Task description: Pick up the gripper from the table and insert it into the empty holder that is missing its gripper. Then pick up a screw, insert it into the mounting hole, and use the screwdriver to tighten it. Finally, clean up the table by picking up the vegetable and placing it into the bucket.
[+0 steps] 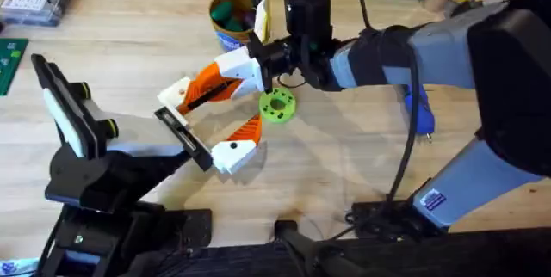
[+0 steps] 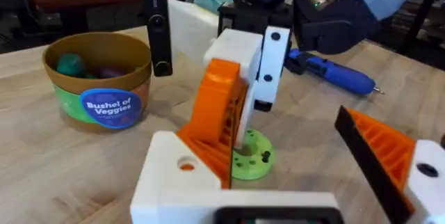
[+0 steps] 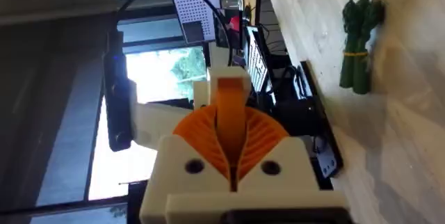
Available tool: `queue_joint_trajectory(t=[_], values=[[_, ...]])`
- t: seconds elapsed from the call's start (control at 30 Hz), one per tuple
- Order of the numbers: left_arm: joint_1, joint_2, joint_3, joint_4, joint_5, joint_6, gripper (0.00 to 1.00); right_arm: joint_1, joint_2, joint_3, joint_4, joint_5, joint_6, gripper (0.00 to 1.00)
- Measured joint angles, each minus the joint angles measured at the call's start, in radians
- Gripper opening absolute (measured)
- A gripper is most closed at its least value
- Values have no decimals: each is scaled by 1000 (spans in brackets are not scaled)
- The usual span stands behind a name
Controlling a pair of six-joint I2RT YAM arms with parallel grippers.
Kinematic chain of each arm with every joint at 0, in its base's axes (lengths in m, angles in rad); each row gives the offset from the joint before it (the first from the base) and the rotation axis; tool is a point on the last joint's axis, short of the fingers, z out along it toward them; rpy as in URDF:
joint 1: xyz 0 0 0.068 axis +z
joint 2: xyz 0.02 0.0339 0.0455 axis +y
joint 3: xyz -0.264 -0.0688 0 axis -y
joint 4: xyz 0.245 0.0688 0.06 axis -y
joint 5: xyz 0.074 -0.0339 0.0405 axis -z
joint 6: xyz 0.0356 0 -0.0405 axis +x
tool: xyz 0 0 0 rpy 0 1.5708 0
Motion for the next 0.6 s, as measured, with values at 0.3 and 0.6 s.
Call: queue_joint_trajectory(t=[0.3, 0.6], values=[[0, 0, 0, 0, 0, 0, 991, 0, 0, 0, -1, 0, 1, 25], [-4, 0, 0, -1, 20, 1, 991, 24, 2, 3, -3, 5, 4, 282]])
